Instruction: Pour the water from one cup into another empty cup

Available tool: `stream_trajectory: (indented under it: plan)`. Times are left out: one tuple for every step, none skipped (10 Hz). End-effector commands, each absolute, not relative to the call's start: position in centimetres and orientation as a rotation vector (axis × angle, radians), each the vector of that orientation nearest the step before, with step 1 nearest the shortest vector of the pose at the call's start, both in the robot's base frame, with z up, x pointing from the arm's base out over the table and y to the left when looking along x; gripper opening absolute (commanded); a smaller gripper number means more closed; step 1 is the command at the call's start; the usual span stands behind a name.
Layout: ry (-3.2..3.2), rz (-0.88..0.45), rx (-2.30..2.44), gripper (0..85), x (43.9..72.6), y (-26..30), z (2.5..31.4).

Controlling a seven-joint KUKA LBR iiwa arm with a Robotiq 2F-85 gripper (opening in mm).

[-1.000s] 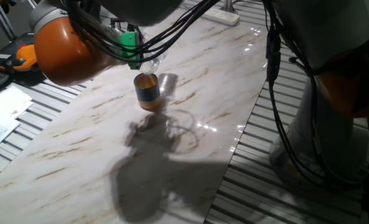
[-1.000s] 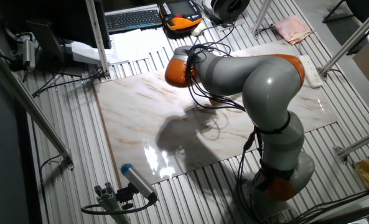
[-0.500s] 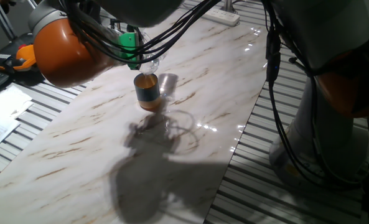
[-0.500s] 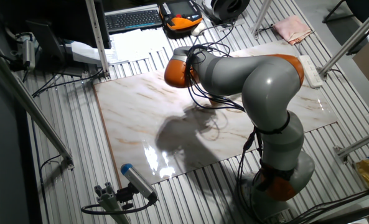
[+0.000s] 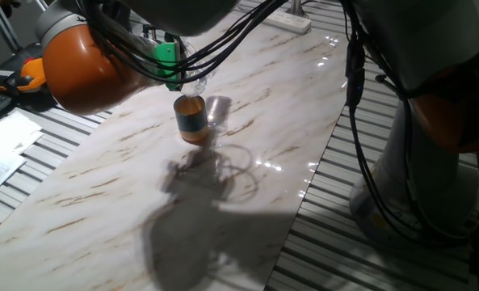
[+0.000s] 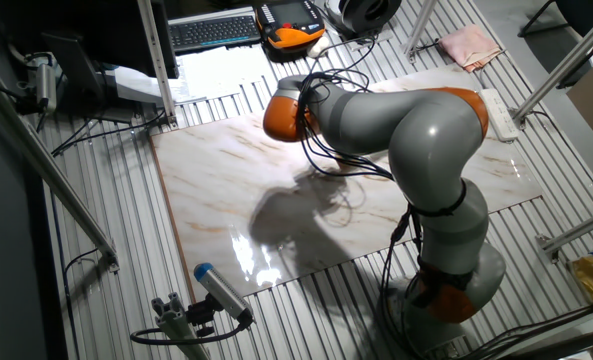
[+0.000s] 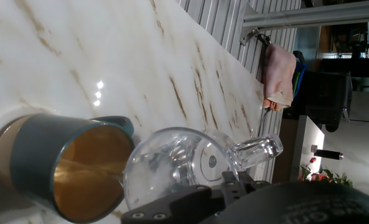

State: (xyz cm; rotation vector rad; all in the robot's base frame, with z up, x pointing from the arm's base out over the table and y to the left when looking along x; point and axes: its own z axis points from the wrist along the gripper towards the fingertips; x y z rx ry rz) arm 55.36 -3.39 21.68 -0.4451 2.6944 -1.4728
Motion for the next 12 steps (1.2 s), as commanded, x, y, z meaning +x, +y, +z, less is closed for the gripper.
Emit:
stream_trajectory:
  plan:
    - [2.694, -1.474, -0.445, 0.0, 55.34, -3.38, 21.71]
    - [2.694, -1.474, -0.445, 0.0, 55.31, -3.35, 21.78]
    - [2.693, -1.476, -0.448, 0.0, 55.30, -3.31, 21.83]
    - [2.689, -1.483, -0.449, 0.0, 55.28, -3.28, 21.87]
    - [2.683, -1.494, -0.453, 0.0, 55.27, -3.26, 21.90]
    - [2.680, -1.500, -0.453, 0.0, 55.27, -3.24, 21.91]
    - [2.679, -1.500, -0.456, 0.0, 55.27, -3.23, 21.90]
    - [2.677, -1.505, -0.457, 0.0, 55.27, -3.20, 21.88]
    - [2.674, -1.509, -0.460, 0.0, 55.27, -3.19, 21.88]
    - [2.665, -1.524, -0.464, 0.0, 55.27, -3.18, 21.87]
    - [2.663, -1.528, -0.464, 0.0, 55.28, -3.18, 21.86]
    - [2.663, -1.528, -0.467, 0.0, 55.29, -3.18, 21.84]
